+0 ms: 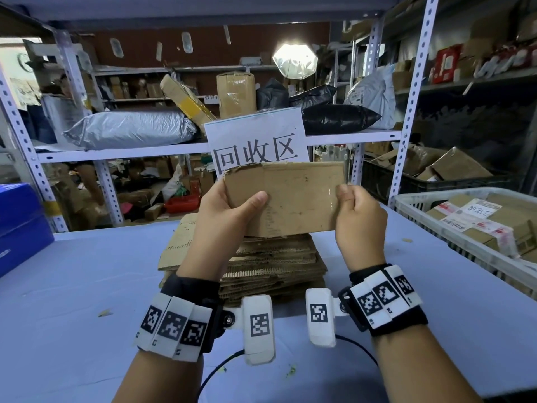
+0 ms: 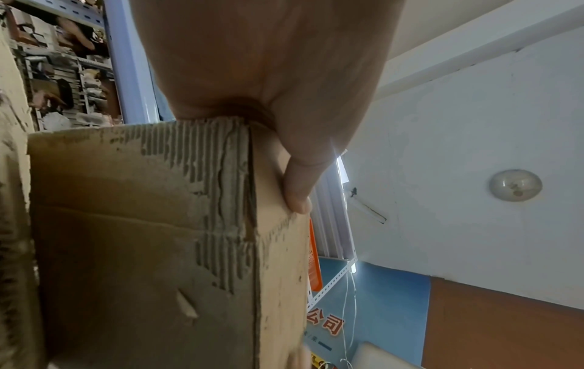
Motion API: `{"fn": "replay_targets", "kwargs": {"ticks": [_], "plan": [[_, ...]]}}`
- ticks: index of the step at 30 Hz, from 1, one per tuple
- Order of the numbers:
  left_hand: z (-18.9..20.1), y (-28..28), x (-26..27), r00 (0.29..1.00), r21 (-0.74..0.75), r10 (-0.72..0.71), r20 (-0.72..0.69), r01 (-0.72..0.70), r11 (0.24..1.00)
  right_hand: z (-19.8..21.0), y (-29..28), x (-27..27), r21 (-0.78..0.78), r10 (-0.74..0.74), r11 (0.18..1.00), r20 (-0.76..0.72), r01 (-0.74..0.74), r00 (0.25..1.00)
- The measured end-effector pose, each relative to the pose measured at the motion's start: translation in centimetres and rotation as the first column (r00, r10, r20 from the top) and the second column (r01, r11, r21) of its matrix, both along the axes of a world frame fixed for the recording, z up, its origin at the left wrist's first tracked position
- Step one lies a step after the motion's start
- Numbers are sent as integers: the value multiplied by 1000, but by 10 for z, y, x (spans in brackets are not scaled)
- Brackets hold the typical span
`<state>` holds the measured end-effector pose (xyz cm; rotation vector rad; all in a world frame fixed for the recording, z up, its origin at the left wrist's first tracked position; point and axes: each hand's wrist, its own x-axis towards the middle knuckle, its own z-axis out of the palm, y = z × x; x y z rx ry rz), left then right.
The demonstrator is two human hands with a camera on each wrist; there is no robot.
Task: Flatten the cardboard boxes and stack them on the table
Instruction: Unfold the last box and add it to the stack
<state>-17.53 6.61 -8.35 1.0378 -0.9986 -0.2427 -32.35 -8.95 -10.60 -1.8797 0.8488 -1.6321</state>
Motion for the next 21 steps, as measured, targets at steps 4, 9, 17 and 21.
{"fn": "replay_targets", "kwargs": {"ticks": [4,9,17,21], "plan": [[3,-1,-2,1000,-4,-2,-7,2,1000,5,5,-4,13,160,987,-27,-159,987],[1,-2,-1,1000,-1,-8,-7,8,1000,-1,4,-1,16,119,993,2,-119,993],[0,0,-4,999,-14,-40,-8,40,999,-2,-2,-6,16,42,999,57,-43,998],[1,2,-4,1000,-19,-22,-13,22,1000,0,6,-8,-20,202,979,54,-201,978]]}}
